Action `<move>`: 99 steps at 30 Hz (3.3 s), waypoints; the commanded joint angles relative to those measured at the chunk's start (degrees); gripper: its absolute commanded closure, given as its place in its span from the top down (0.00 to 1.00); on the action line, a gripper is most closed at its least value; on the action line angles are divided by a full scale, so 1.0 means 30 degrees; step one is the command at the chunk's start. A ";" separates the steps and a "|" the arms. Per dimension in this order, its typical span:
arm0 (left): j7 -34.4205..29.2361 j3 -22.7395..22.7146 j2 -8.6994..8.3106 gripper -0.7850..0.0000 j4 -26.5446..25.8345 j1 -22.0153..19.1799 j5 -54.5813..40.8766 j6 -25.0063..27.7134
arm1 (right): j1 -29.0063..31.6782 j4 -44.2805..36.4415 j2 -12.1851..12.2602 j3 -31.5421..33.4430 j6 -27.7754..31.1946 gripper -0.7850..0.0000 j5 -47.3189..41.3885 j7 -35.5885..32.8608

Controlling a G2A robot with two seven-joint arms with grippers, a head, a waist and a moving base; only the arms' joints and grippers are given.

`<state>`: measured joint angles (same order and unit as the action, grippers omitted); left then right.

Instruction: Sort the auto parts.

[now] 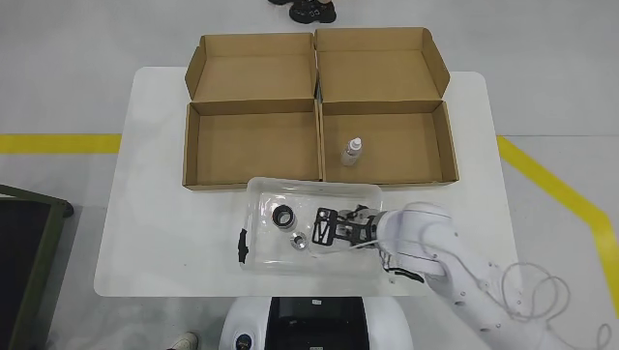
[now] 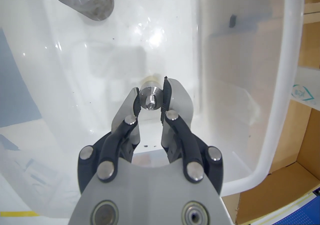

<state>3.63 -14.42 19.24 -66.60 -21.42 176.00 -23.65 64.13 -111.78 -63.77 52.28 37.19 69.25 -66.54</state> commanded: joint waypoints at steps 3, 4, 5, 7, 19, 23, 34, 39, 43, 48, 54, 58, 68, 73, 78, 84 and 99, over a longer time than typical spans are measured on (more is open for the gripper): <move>0.0000 0.0000 0.0000 1.00 0.0000 0.0000 0.0000 0.0000 | 0.0121 -0.0579 0.0099 0.0556 0.0220 0.00 -0.1496 0.0500; 0.0000 0.0000 0.0000 1.00 0.0000 0.0000 0.0000 0.0000 | 0.0168 -0.0756 0.0129 0.0733 0.0385 0.00 -0.1950 0.0864; 0.0000 0.0000 0.0000 1.00 0.0000 0.0000 0.0000 0.0000 | 0.0217 -0.0856 0.0165 0.0939 0.0566 0.00 -0.2375 0.1256; 0.0000 0.0000 0.0000 1.00 0.0000 0.0000 0.0000 0.0000 | 0.0277 -0.1092 0.0247 0.1310 0.1147 0.00 -0.2784 0.2155; 0.0000 0.0000 0.0000 1.00 0.0000 0.0000 0.0000 0.0000 | 0.1349 -0.0831 0.0497 0.2977 0.2576 0.00 -0.6664 0.8504; 0.0000 0.0000 0.0000 1.00 0.0000 0.0000 0.0000 0.0000 | 0.1510 -0.0647 0.0552 0.3425 0.3098 0.00 -0.7985 1.0167; 0.0000 0.0000 0.0000 1.00 0.0000 0.0000 0.0000 0.0000 | 0.1932 0.0466 0.0675 0.4637 0.4180 0.00 -1.0747 1.3859; 0.0000 0.0000 0.0000 1.00 0.0000 0.0000 0.0000 0.0000 | 0.2142 0.0862 0.0702 0.5109 0.4206 0.00 -1.0924 1.5065; 0.0000 0.0000 0.0000 1.00 0.0000 0.0000 0.0000 0.0000 | 0.2349 0.1072 0.0731 0.5330 0.4264 0.00 -1.0986 1.5609; 0.0000 0.0000 0.0000 1.00 0.0000 0.0000 0.0000 0.0000 | 0.2477 0.1131 0.0771 0.5471 0.4263 0.00 -1.0665 1.5816; 0.0000 0.0000 0.0000 1.00 0.0000 0.0000 0.0000 0.0000 | 0.2591 0.1067 0.0785 0.5572 0.3734 0.00 -1.0182 1.5886; 0.0000 0.0000 0.0000 1.00 0.0000 0.0000 0.0000 0.0000 | 0.2591 0.1067 0.0785 0.5572 0.3734 0.00 -1.0182 1.5886; 0.0000 0.0000 0.0000 1.00 0.0000 0.0000 0.0000 0.0000 | 0.2671 0.1045 0.0779 0.5556 0.3440 0.00 -1.0103 1.5905; 0.0000 0.0000 0.0000 1.00 0.0000 0.0000 0.0000 0.0000 | 0.2651 0.1240 0.0876 0.6275 0.2735 0.00 -0.9693 1.5718; 0.0000 0.0000 0.0000 1.00 0.0000 0.0000 0.0000 0.0000 | 0.2735 0.1688 0.1167 0.7865 0.2882 0.00 -0.9731 1.4811; 0.0000 0.0000 0.0000 1.00 0.0000 0.0000 0.0000 0.0000 | 0.2794 0.2715 0.1382 0.8944 0.1105 0.00 -0.9957 1.3191; 0.0000 0.0000 0.0000 1.00 0.0000 0.0000 0.0000 0.0000 | 0.0851 0.4343 0.1478 0.7596 -0.1858 0.00 -0.5522 0.9249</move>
<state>3.63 -14.42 19.24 -66.60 -21.42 176.00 -23.65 67.22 -98.93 -59.29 75.61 32.03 51.40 -38.60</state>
